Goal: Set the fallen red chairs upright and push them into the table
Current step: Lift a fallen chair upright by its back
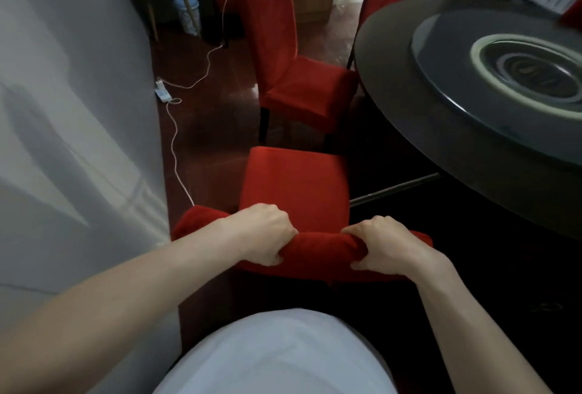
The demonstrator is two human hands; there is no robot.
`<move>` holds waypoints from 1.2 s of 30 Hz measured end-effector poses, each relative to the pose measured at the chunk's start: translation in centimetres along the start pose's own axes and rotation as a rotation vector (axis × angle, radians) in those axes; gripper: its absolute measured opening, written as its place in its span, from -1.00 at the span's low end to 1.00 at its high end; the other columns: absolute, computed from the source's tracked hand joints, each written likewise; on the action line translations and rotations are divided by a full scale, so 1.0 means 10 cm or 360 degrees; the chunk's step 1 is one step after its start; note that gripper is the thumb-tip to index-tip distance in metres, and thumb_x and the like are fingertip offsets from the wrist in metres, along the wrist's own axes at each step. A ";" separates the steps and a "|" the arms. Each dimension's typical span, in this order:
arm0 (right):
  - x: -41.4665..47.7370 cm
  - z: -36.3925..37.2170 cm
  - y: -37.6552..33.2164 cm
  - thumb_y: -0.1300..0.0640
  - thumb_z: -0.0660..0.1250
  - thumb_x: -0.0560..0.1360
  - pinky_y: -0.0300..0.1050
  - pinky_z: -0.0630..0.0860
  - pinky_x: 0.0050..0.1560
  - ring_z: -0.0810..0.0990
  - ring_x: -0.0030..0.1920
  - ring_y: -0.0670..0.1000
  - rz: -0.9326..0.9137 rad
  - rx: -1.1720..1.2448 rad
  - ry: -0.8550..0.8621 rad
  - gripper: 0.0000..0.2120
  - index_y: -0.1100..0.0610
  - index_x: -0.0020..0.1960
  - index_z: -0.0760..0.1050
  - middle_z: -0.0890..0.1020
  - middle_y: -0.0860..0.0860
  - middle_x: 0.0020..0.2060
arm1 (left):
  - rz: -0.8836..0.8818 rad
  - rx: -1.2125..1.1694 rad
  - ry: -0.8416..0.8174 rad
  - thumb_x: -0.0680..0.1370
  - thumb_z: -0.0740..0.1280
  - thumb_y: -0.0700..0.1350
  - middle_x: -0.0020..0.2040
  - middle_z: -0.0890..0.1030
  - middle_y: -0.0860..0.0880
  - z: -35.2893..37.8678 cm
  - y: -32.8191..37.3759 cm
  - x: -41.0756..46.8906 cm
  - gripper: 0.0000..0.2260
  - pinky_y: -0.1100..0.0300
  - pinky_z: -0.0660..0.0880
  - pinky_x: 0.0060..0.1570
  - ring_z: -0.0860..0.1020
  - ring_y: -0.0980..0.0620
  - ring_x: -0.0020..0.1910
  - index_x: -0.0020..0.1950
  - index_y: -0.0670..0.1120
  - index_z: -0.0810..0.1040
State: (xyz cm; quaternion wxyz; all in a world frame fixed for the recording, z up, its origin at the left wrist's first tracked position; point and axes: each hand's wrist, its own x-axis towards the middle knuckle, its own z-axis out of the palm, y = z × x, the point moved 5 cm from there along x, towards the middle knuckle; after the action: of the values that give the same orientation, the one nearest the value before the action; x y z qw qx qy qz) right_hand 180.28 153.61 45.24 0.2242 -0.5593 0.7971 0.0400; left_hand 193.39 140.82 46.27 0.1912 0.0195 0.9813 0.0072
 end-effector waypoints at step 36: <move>-0.31 0.07 0.26 -0.01 0.46 0.42 -0.14 0.49 -0.02 0.60 -0.08 -0.06 0.0792 0.0392 0.0301 -0.72 -0.15 0.10 0.50 0.63 -0.15 -0.15 | 0.0772 0.0515 0.0136 0.48 0.34 0.05 -0.01 0.65 -0.06 -0.42 -0.22 1.22 -0.68 0.05 0.53 0.00 0.61 -0.12 -0.01 0.20 -0.01 0.55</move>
State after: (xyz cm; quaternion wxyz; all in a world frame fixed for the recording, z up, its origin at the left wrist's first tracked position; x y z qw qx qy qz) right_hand 178.94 157.51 45.35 0.1983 -0.3164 0.9260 -0.0555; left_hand 180.46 139.07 45.54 0.1369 0.2835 0.9435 -0.1031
